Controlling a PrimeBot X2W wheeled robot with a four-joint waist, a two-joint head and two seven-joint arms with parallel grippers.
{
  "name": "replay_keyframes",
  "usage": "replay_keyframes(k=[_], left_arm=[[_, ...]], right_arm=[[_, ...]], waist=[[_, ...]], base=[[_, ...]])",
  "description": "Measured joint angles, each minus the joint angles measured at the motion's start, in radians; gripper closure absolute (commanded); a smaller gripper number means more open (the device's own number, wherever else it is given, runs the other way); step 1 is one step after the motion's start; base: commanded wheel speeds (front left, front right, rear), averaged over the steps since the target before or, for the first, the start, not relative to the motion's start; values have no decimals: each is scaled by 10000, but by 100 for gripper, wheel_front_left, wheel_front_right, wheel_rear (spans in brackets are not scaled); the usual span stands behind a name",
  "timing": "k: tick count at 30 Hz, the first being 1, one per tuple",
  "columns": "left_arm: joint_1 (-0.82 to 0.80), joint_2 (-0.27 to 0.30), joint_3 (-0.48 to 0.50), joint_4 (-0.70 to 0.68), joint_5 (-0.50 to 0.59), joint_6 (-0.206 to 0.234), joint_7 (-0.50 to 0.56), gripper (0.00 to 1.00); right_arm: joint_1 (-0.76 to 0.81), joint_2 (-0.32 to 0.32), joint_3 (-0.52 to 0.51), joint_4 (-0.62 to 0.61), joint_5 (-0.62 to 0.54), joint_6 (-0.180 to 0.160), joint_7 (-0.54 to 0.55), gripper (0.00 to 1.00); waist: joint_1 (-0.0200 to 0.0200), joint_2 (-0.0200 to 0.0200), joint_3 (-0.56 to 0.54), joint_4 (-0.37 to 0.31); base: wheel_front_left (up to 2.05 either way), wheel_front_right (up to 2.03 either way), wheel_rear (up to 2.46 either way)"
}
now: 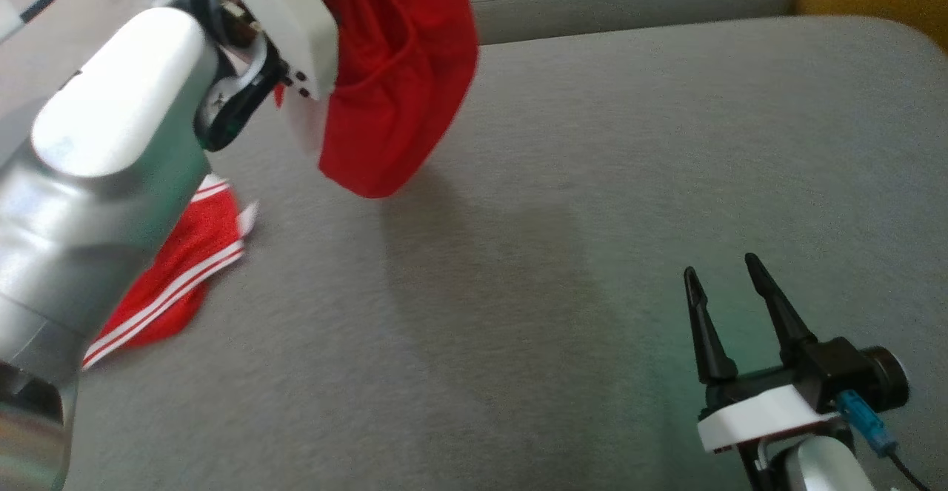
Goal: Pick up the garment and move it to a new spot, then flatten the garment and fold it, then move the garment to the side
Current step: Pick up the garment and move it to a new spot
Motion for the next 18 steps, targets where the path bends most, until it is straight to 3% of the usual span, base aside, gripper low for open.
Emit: replay_keyframes(k=[3,4,9,14,18], left_arm=[[-61,-38,-291,-242,-136,0,-107,100],[-62,-155,-428,-232,-150,0,-249,100],[-58,-646,-1024,48,244,0,-788,100],[491,-930,-1636,520,790,105,-1551,100],[2110,-1068,-2194,1064,926,376,-2226,100]], right_arm=[[-6,12,203,-19,328,0,-2,0],[-19,19,347,-63,545,0,-17,0],[-137,19,731,-203,943,0,-27,0],[-558,19,1003,-349,1279,0,-27,0],[-666,21,1152,-351,1461,0,-27,0]], waist=[[0,0,-40,-783],[1,0,-15,-1286],[1,0,259,-2417],[2,0,794,-3184],[4,0,1191,-3563]], base=[[0,0,0],[0,0,0],[0,0,0],[0,0,0],[0,0,0]])
